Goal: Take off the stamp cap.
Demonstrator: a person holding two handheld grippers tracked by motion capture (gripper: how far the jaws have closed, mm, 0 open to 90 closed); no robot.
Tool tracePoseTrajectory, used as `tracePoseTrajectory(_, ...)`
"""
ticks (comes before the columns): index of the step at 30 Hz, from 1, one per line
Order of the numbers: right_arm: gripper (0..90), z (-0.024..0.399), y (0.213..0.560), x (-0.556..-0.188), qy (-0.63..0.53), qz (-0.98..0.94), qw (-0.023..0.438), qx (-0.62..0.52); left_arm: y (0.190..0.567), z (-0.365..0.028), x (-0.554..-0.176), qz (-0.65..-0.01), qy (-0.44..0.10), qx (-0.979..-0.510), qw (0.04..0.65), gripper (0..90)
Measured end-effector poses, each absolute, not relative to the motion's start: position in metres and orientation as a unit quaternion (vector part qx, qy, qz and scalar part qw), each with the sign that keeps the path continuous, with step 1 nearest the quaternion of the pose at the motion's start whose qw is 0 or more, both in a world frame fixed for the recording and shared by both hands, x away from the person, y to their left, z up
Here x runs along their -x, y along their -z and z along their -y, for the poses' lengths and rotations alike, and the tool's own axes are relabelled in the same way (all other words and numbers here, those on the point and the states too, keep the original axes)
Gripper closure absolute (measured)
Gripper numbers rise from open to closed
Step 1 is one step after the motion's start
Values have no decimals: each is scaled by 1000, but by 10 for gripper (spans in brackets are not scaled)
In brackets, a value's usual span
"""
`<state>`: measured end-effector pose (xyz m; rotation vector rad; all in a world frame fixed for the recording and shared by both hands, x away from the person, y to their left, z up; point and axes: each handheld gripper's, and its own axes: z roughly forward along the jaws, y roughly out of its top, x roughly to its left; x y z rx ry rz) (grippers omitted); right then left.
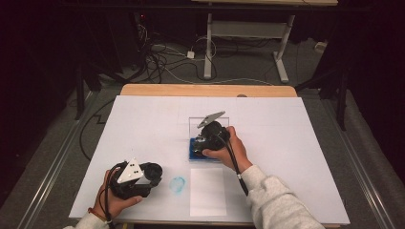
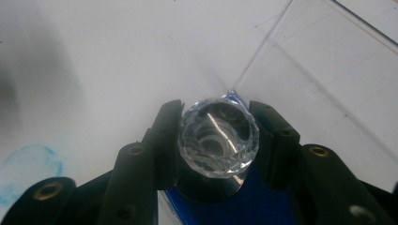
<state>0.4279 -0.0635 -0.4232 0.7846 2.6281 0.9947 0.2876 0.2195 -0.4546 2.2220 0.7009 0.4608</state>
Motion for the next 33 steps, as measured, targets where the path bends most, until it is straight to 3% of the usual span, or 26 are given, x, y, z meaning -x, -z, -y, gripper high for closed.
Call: tracePoseTrajectory(33,576,58,425,-423,-328,-898,139,-257,457,-218,-289,-272,-180,-871,367,370)
